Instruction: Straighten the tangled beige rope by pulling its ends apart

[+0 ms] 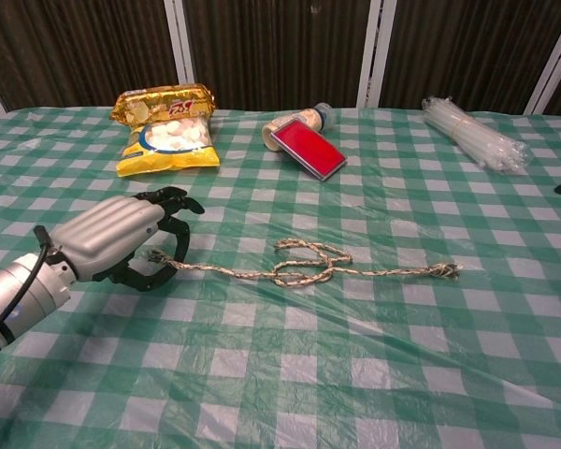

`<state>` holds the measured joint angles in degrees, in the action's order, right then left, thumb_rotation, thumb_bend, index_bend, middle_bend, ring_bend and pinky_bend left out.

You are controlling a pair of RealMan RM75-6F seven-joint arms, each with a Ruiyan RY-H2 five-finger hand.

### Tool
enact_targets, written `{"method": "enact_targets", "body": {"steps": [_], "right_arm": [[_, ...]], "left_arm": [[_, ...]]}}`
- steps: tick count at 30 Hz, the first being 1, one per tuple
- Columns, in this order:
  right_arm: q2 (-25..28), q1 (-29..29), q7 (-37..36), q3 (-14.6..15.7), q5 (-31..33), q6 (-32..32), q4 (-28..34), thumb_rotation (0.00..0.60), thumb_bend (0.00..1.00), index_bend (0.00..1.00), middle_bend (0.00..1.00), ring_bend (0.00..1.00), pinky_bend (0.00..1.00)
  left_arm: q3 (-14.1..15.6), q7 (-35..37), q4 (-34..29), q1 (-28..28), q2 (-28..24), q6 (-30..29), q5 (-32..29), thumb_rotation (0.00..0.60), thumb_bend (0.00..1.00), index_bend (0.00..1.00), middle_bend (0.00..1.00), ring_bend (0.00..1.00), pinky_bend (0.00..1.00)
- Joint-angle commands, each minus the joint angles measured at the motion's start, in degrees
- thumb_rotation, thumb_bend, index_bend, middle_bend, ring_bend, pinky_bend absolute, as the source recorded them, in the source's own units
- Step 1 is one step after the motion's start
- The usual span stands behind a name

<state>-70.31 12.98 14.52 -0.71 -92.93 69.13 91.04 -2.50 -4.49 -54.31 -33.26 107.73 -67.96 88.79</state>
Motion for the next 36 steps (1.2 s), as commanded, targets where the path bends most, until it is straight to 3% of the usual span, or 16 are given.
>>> {"method": "enact_targets", "body": {"steps": [1, 6, 13, 18, 36], "right_arm": [[-3.82, 6.22, 2.66, -3.80, 4.18, -7.48, -2.09, 0.600, 0.27, 0.38, 0.00, 0.00, 0.00], [-9.92, 10.96, 6.25, -5.50, 6.80, -12.15, -6.98, 0.600, 0.27, 0.53, 0.00, 0.00, 0.00], [-16.55, 14.26, 9.86, -6.18, 8.66, -13.44, -12.58, 0.600, 0.35, 0.59, 0.00, 0.00, 0.00], [-19.50, 15.88, 9.69, -6.58, 9.97, -14.16, -15.50, 0.600, 0.41, 0.61, 0.00, 0.00, 0.00], [-22.44, 18.87, 10.86, -5.68, 15.06, -17.39, -17.91, 0.600, 0.41, 0.60, 0.00, 0.00, 0.00]], "left_arm": [[0.11, -0.21, -0.45, 0.16, -0.27, -0.20, 0.03, 0.600, 0.44, 0.62, 0.14, 0.02, 0.15], [0.12, -0.11, -0.95, 0.16, -0.61, -0.14, -0.07, 0.600, 0.45, 0.62, 0.14, 0.02, 0.15], [0.21, 0.19, -1.02, 0.27, -0.97, -0.05, -0.22, 0.600, 0.45, 0.62, 0.14, 0.03, 0.15], [0.18, 0.50, -0.92, 0.39, -1.12, -0.13, -0.35, 0.600, 0.45, 0.62, 0.14, 0.03, 0.15], [0.24, 0.93, -0.49, 0.29, -1.29, 0.54, -0.68, 0.600, 0.45, 0.62, 0.14, 0.03, 0.15]]}}
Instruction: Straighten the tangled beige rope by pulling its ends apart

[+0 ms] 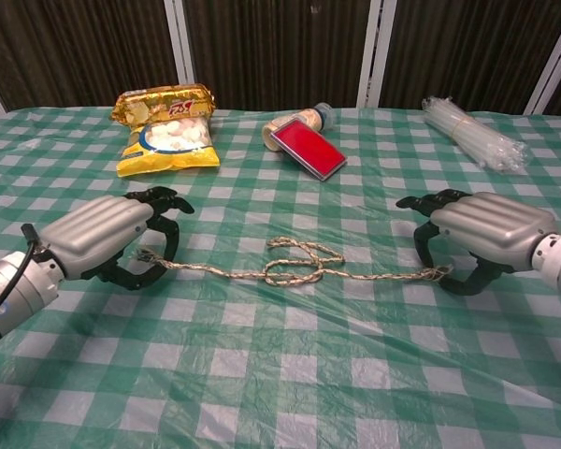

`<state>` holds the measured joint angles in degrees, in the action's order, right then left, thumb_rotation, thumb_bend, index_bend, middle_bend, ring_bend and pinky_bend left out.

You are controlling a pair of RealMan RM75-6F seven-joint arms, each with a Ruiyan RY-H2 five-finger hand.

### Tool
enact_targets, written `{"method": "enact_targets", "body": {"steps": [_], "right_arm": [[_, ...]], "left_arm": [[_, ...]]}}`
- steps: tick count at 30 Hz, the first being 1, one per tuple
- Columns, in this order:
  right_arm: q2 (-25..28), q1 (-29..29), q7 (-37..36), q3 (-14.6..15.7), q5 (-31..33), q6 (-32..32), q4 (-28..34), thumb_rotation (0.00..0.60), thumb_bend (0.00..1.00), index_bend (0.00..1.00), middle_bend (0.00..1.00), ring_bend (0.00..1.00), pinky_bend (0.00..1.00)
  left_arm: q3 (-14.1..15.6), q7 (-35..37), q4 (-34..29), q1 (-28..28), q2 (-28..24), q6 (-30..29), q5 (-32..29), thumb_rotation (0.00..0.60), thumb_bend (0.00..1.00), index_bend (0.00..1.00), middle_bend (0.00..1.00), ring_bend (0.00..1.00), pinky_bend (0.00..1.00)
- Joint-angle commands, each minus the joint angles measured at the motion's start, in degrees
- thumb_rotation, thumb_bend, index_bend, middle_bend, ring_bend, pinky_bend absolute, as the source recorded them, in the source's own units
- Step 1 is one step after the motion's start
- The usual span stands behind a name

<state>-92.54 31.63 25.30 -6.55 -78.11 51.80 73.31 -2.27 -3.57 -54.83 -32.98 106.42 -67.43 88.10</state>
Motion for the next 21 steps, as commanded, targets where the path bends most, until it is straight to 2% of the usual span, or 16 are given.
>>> {"method": "enact_targets", "body": {"steps": [1, 11, 21], "right_arm": [[-0.29, 0.31, 0.17, 0.25, 0.33, -0.06, -0.30, 0.600, 0.42, 0.61, 0.00, 0.00, 0.00], [-0.90, 1.15, 0.56, 0.86, 1.83, -0.01, -1.03, 0.600, 0.52, 0.70, 0.04, 0.00, 0.00], [1.95, 0.59, -0.55, 0.79, 1.73, 3.08, 1.39, 0.600, 0.52, 0.75, 0.07, 0.00, 0.00]], "left_arm": [[0.02, 0.02, 0.08, -0.01, 0.04, 0.00, 0.01, 0.600, 0.45, 0.62, 0.14, 0.03, 0.15], [0.01, 0.28, 0.31, -0.14, 0.11, 0.24, -0.06, 0.600, 0.44, 0.62, 0.14, 0.03, 0.15], [-0.47, 0.35, 0.62, -0.01, -0.75, -0.22, -0.41, 0.600, 0.44, 0.61, 0.14, 0.03, 0.15]]}}
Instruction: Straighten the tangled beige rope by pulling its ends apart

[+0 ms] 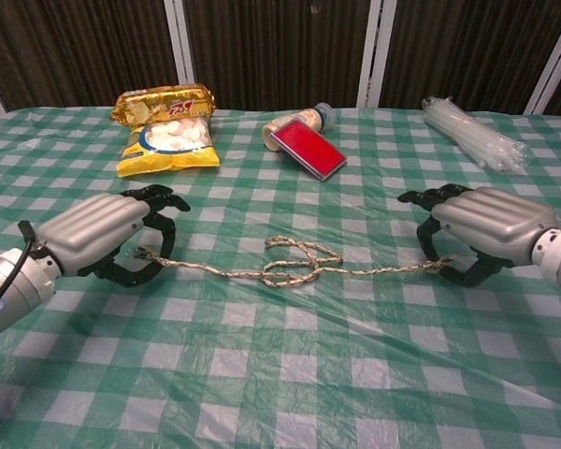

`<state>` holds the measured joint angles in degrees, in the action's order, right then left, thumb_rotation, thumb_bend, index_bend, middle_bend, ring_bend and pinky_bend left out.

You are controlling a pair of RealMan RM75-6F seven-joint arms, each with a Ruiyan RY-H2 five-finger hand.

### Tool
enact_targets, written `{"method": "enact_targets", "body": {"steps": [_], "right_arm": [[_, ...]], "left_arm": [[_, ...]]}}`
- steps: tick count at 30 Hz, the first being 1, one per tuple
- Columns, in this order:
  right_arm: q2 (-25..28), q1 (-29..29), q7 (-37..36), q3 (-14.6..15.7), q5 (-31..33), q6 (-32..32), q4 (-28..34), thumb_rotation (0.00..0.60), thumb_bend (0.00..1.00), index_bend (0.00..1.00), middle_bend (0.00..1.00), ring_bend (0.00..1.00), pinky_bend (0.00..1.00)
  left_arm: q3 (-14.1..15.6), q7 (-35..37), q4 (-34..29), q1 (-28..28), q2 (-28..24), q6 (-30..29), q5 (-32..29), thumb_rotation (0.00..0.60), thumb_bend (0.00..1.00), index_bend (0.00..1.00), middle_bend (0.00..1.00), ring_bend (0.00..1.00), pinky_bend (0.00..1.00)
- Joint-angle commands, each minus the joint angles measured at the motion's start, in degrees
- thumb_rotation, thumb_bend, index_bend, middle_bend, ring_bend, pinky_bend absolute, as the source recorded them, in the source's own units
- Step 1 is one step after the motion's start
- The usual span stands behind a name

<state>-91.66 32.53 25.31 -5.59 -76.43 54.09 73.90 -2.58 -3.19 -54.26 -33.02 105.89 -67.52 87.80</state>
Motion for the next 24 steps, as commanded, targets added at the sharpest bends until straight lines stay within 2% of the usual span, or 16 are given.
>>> {"method": "enact_targets", "body": {"steps": [1, 14, 24], "right_arm": [[1.68, -0.50, -0.89, -0.29, 0.11, 1.23, 1.16, 0.600, 0.52, 0.75, 0.07, 0.00, 0.00], [11.25, -4.33, -6.56, -0.79, 1.65, 5.99, 3.69, 0.600, 0.52, 0.75, 0.07, 0.00, 0.00], [15.38, -8.13, -11.66, 0.80, 2.53, 7.62, 0.94, 0.600, 0.52, 0.75, 0.07, 0.00, 0.00]], "left_arm": [[-0.29, -0.03, 0.06, 0.06, -0.44, -0.22, -0.21, 0.600, 0.44, 0.61, 0.14, 0.03, 0.15], [-1.91, -1.07, -0.70, 1.75, -5.79, -2.02, -2.36, 0.600, 0.44, 0.61, 0.14, 0.03, 0.15], [-2.86, 1.38, 0.47, 4.24, -8.33, -2.74, -5.10, 0.600, 0.44, 0.61, 0.14, 0.04, 0.15]]}}
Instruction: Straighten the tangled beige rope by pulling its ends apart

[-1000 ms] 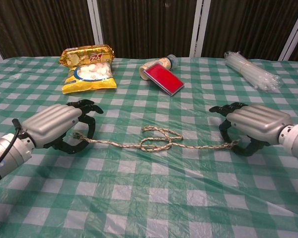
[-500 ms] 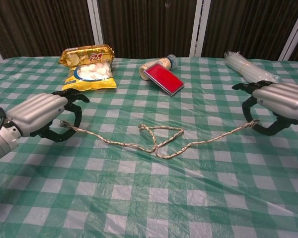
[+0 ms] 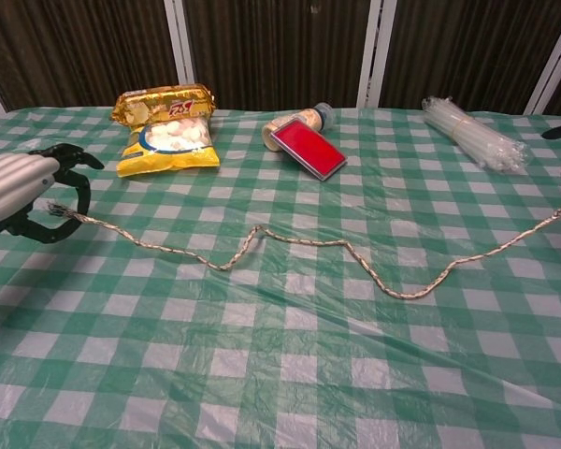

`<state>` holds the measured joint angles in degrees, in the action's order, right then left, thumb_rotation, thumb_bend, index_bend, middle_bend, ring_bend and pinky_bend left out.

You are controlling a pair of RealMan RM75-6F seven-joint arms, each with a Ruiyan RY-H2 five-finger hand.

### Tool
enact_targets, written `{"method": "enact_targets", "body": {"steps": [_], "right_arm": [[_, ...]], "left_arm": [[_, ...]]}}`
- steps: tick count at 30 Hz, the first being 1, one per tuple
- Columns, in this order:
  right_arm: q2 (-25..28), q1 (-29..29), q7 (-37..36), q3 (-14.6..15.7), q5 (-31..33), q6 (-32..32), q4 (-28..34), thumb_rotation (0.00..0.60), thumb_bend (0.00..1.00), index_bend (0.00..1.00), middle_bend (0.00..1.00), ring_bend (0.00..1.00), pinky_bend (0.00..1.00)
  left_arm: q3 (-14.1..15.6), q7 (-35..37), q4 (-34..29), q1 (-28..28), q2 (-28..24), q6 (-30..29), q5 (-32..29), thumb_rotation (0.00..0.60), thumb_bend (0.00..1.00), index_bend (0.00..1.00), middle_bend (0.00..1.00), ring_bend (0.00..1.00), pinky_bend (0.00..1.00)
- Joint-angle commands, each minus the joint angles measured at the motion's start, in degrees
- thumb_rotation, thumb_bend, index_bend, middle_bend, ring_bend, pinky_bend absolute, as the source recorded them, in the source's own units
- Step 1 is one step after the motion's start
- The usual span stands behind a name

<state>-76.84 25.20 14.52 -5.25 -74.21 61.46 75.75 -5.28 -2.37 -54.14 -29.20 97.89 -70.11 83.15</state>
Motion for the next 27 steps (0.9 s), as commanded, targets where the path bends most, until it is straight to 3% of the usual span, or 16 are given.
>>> {"method": "enact_targets", "body": {"steps": [1, 14, 27], "right_arm": [[0.74, -1.15, -1.32, 0.61, 0.45, 0.29, -1.41, 0.600, 0.52, 0.75, 0.07, 0.00, 0.00], [1.76, -5.08, -9.88, 1.27, 2.39, -0.55, -8.89, 0.600, 0.52, 0.75, 0.07, 0.00, 0.00], [-1.41, -5.58, -13.11, 2.08, 1.44, -3.33, -14.90, 0.600, 0.52, 0.75, 0.07, 0.00, 0.00]], "left_arm": [[-0.23, 0.91, 0.59, 0.64, -0.45, -0.11, -0.70, 0.600, 0.44, 0.61, 0.14, 0.04, 0.15], [-0.93, 5.82, 5.69, 2.27, 0.21, 1.78, -3.27, 0.600, 0.44, 0.61, 0.14, 0.04, 0.16], [-0.27, 7.90, 10.22, 1.74, 2.44, 4.37, -2.95, 0.600, 0.45, 0.61, 0.14, 0.04, 0.16]]}}
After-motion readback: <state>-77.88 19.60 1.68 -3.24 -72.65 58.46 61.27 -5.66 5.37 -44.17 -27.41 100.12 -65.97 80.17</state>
